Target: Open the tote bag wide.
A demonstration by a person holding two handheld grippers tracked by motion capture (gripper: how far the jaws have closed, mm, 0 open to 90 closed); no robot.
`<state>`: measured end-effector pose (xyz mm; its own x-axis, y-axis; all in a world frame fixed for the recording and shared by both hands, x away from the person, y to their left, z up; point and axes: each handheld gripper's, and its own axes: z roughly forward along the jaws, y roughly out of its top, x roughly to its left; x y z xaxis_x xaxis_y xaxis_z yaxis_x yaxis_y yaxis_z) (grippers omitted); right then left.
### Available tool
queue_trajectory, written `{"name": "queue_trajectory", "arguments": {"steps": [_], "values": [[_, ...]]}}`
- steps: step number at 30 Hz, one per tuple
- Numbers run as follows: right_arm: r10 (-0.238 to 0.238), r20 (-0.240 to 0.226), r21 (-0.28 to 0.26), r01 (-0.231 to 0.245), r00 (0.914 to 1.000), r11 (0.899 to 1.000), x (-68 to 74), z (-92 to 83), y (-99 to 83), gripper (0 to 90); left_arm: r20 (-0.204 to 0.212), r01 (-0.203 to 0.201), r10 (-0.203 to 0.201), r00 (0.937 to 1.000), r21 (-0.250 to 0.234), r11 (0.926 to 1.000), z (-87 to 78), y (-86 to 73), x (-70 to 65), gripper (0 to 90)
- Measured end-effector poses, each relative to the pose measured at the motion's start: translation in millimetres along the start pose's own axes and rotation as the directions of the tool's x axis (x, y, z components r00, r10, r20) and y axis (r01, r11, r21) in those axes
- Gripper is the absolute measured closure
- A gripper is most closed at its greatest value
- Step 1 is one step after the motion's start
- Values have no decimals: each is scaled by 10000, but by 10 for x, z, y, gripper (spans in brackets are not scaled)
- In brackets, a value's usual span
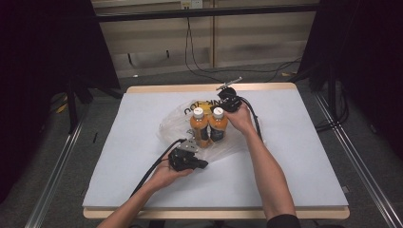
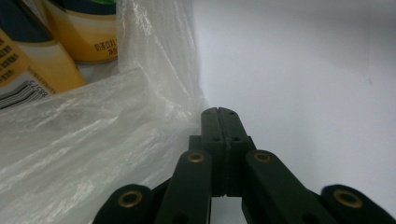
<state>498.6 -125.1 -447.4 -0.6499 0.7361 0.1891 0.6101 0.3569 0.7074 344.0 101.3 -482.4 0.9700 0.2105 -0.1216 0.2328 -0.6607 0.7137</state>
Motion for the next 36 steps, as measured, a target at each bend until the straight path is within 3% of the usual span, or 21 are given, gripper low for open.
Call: {"name": "queue_trajectory", "arguments": {"steps": [2,4,9,13,16,17,20,23,26,27,29,31,32,35,36], "values": [[-330,-235,-181,326,9992,9993,29,-109,-16,900,-104,-64,65,9999,88,9999,-5,9,-21,900],[-306,-396,-425,289,9987,9987,19,-210,-45,900,-43,-106,105,9999,-139,9998,-4,8,-14,900],[-458,156,-701,468,9988,9964,-1,-426,-125,900,-43,182,-187,9998,-858,9961,-60,25,-43,897],[-566,196,-1392,588,9982,9885,13,-633,-224,900,-127,211,-230,9997,-1292,9914,-141,37,-40,864],[-665,508,-1683,742,9965,9829,35,-770,-304,895,-282,260,-306,9991,-1518,9881,-227,20,-38,826],[-697,518,-1807,780,9962,9804,37,-821,-336,833,-395,275,-341,9986,-1587,9869,-264,10,-34,807],[-775,698,-2040,903,9945,9748,58,-936,-419,803,-636,278,-393,9972,-1727,9846,-341,-11,-19,751],[-699,770,-2242,856,9946,9708,93,-1042,-497,711,-1053,417,-623,9925,-1876,9814,-402,-27,-13,660],[-589,742,-2585,763,9955,9630,144,-1147,-572,546,-1244,454,-728,9896,-2103,9766,-458,-31,-23,560],[-603,720,-2624,772,9956,9619,161,-1173,-589,509,-1480,656,-1013,9838,-2292,9712,-500,-28,-40,513],[-718,733,-2739,893,9947,9576,219,-1256,-655,415,-1673,596,-1036,9804,-2492,9666,-550,-28,-38,419],[-794,878,-2794,1011,9930,9548,248,-1314,-706,331,-2091,525,-1103,9717,-2641,9631,-615,-31,-39,348],[-728,875,-2819,948,9935,9548,261,-1346,-731,297,-2254,525,-1130,9677,-2581,9647,-650,-36,-32,300],[-530,828,-3076,761,9952,9485,293,-1452,-817,191,-2389,740,-1424,9605,-2740,9589,-731,-91,-10,218],[-461,843,-3178,707,9954,9455,306,-1491,-849,163,-2449,801,-1476,9583,-2656,9607,-762,-119,0,194]]}}
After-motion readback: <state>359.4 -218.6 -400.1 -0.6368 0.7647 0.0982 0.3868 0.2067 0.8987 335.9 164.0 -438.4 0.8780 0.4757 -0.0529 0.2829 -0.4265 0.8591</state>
